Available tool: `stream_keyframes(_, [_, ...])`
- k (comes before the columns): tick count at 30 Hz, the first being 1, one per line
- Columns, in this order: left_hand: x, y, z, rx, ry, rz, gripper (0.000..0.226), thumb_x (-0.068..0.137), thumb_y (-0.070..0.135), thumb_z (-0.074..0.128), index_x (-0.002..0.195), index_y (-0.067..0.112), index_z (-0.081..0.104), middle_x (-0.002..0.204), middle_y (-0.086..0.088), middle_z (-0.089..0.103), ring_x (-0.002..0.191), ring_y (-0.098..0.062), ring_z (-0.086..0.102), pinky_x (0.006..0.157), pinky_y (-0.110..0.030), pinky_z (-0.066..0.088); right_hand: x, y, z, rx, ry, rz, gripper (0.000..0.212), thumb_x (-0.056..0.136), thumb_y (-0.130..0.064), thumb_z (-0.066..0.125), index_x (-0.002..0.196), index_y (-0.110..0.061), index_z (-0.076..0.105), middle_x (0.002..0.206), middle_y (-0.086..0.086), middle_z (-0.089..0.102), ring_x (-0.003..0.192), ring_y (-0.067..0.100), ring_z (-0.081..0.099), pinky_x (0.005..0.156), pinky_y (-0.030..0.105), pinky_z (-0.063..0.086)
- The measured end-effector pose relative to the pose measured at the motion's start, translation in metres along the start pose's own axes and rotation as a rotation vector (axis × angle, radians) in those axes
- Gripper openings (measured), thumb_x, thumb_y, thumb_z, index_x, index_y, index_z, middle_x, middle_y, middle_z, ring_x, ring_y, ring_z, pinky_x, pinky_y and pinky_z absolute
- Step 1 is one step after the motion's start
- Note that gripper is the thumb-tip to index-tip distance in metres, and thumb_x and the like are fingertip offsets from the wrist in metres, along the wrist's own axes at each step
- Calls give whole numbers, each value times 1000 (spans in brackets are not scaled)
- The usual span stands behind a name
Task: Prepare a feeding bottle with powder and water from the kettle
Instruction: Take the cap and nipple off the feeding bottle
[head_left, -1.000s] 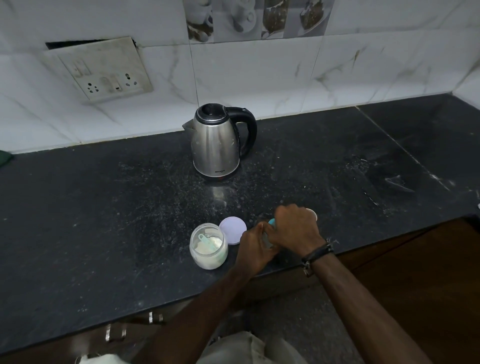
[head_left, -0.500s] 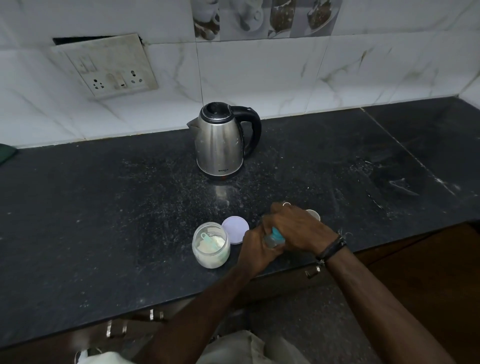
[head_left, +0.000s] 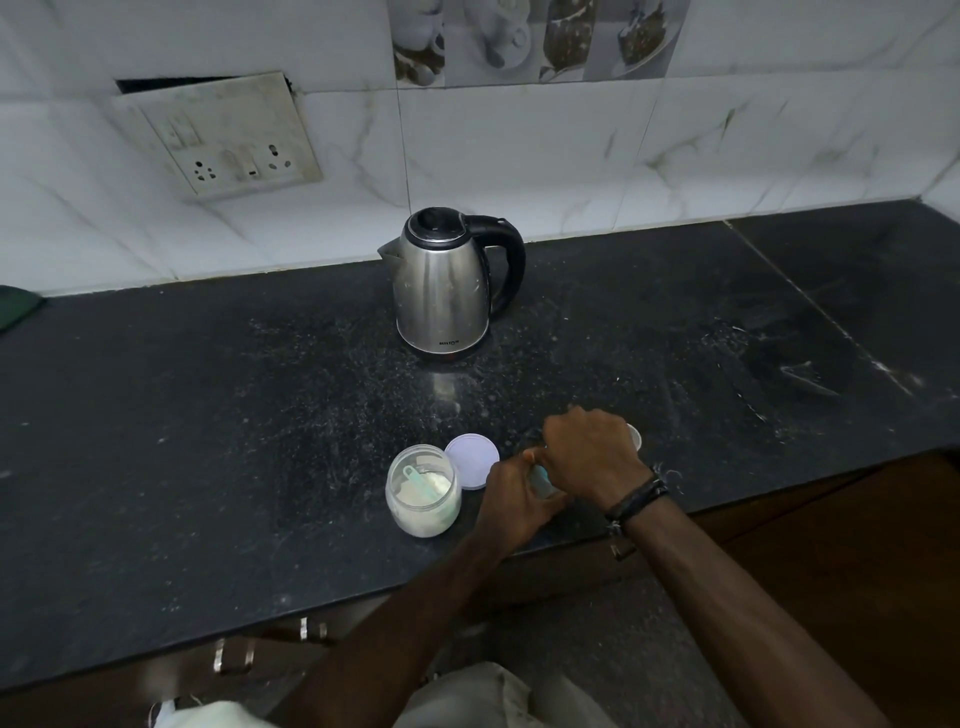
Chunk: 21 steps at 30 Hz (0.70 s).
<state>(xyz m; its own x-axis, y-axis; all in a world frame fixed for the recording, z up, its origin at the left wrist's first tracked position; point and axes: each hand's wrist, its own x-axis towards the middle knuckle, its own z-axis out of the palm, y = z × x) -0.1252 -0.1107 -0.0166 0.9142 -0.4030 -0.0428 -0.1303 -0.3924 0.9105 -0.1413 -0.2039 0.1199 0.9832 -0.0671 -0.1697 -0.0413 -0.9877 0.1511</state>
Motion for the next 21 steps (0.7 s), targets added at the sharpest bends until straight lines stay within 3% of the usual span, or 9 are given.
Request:
stream_keyframes(3, [1,0,1,19,-7,10,52,76,45,79,117,16,65,111,-1,72,101,-13,66,90,-33,53,0,4,-4,39,-31,-23,33,95,-36,51,115,-12,61,119,12,62,109,31,61,84,38,48])
stream_keyframes(7, [0,-5,0,5,-13,29,46,74,20,84,115,15,63,103,-3,71,98,-20,67,88,-35,55,-3,7,-10,67,-81,-75,36,88,-33,59,117,-11,57,122,12,59,109,31,60,85,37,46])
stream_keyframes(9, [3,-7,1,1,-20,33,46,75,17,83,116,15,63,105,-2,71,99,-19,67,87,-31,55,-5,7,-10,63,-95,-100,39,87,-32,62,119,-12,56,124,12,58,110,30,59,86,36,45])
stream_keyframes(13, [8,-4,4,82,-93,-26,54,86,26,75,133,11,55,126,-2,63,116,-15,58,98,-21,41,-3,13,-10,106,-113,-168,41,85,-23,64,124,-17,54,126,8,56,113,26,56,92,35,43])
stream_keyframes(15, [6,-5,3,30,-51,23,49,80,26,80,123,12,62,116,-4,69,106,-18,64,92,-23,48,-2,20,-13,152,-96,-213,42,82,-19,65,123,-24,56,123,3,57,114,22,54,91,32,42])
stream_keyframes(18, [2,-6,0,-6,-6,92,52,74,31,85,119,19,63,110,9,70,100,-4,64,85,-10,46,-3,36,-23,264,-84,-216,54,79,-19,70,129,-31,52,117,-2,54,110,18,52,86,28,39])
stream_keyframes(21, [2,-7,1,-35,21,118,58,70,36,86,121,19,64,114,8,71,103,-1,65,92,-22,52,-1,53,-29,375,-58,-136,69,79,-22,75,139,-34,45,116,-1,48,111,19,48,92,32,42])
